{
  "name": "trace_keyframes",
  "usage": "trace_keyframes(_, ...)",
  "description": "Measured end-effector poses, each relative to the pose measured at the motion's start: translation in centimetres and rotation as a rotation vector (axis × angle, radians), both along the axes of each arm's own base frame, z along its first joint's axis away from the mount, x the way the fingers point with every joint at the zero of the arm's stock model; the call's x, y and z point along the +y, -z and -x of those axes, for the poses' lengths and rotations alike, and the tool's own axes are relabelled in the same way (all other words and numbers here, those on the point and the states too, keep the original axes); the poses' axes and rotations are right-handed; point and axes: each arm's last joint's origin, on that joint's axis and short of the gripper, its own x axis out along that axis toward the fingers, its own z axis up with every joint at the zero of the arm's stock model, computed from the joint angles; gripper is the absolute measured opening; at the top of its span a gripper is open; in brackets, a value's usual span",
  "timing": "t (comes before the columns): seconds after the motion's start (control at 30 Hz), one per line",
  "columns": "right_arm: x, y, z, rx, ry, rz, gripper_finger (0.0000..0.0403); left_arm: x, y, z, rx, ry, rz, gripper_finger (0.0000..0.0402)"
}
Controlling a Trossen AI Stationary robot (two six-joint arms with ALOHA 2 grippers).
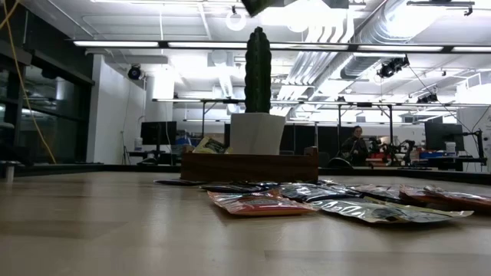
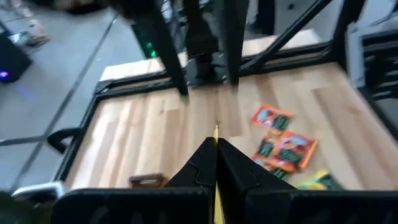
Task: Pick & Place Tea
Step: Put the yellow tea bag into the left section of the wooden organizer
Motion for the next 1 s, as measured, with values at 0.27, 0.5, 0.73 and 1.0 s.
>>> trace_keyframes(0.27,-0.6,-2.1,6.2,0.024,0.041,-0.041,0.0195,0.4,-0.1,0.5,-0.026,-0.100,-0.071,0.0000)
trace_keyframes(0.5,-1.3,-1.1,11.9,-0.010,0.084,-0.081,0.0197,0.9,2.1,1.8,-0.033,-0.169,-0.079,0.0000)
trace_keyframes(0.73,-1.8,2.0,16.0,-0.084,0.120,-0.135,0.0197,2.4,6.8,3.2,-0.218,-0.238,0.017,0.0000)
trace_keyframes(1.0,-1.8,4.8,16.4,-0.141,0.118,-0.155,0.0197,5.9,12.9,5.4,-0.391,-0.346,0.121,0.0000)
